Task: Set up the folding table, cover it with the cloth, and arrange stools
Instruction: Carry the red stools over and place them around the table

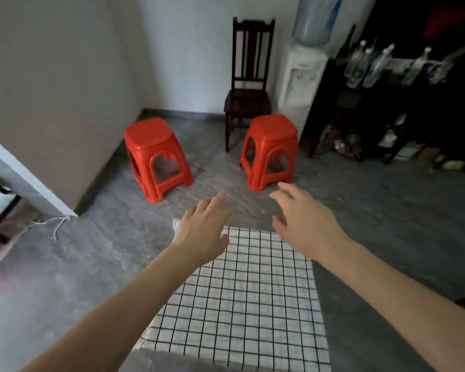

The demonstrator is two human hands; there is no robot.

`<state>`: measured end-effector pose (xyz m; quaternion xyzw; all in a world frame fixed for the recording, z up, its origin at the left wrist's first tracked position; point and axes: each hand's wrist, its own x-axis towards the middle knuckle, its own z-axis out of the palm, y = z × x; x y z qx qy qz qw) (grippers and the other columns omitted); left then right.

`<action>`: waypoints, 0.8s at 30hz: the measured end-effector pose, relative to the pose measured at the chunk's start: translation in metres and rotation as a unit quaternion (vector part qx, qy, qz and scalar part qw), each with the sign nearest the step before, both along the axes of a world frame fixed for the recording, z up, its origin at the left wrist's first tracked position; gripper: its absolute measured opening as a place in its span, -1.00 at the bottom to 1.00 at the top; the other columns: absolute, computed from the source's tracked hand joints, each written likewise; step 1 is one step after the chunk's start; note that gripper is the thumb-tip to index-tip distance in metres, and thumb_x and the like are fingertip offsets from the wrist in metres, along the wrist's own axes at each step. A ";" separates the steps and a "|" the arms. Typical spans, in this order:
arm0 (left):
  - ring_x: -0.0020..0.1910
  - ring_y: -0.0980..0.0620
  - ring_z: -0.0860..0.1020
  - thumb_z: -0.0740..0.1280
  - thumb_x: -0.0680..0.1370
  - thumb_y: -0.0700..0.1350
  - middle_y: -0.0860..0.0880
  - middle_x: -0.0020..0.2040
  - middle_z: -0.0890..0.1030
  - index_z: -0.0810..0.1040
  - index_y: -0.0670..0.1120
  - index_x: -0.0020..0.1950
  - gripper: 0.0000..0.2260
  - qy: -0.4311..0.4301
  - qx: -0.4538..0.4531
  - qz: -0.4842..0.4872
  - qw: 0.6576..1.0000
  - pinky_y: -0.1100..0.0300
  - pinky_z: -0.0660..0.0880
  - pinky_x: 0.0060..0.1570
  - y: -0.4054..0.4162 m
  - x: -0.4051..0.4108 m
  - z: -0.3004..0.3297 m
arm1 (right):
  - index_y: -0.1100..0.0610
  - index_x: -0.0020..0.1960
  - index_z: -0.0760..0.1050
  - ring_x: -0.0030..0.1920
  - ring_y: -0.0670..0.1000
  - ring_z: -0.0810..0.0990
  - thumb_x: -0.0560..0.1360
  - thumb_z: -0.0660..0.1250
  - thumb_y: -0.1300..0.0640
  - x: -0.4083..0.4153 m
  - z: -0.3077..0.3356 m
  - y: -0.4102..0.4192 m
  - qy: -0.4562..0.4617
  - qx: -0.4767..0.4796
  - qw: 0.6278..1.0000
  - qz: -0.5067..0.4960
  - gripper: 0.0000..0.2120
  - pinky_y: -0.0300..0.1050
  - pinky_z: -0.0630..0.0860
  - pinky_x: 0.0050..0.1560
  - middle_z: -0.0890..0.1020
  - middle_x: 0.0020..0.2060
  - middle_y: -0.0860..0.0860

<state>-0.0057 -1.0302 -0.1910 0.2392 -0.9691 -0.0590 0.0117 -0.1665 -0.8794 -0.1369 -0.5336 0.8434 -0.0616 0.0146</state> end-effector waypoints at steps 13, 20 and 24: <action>0.53 -0.01 0.09 0.21 0.52 0.18 0.03 0.59 0.07 0.19 0.17 0.51 -0.44 0.092 -0.102 0.125 0.983 -0.03 0.14 0.44 -0.051 0.123 0.192 | -0.05 0.48 0.23 0.49 0.03 0.19 0.55 0.27 -0.09 0.110 0.162 -0.099 -0.050 -0.089 0.988 0.118 -0.46 0.07 0.32 0.39 0.12 0.55 -0.04; 0.56 0.00 -0.01 0.19 0.54 0.17 0.03 0.60 -0.05 0.11 0.18 0.55 -0.41 0.066 -0.106 0.185 0.975 -0.09 0.07 0.49 -0.094 0.266 0.212 | -0.01 0.52 0.18 0.51 0.07 0.13 0.54 0.25 -0.10 0.243 0.171 -0.171 -0.047 -0.094 0.982 0.157 -0.40 0.07 0.26 0.39 0.07 0.57 0.01; 0.57 0.01 -0.05 0.16 0.54 0.18 0.03 0.60 -0.07 0.09 0.17 0.54 -0.42 0.067 -0.103 0.210 0.970 -0.10 0.00 0.50 -0.120 0.352 0.215 | 0.01 0.53 0.15 0.52 0.07 0.14 0.54 0.24 -0.11 0.321 0.169 -0.217 -0.044 -0.100 0.979 0.171 -0.38 0.05 0.25 0.40 0.10 0.56 0.04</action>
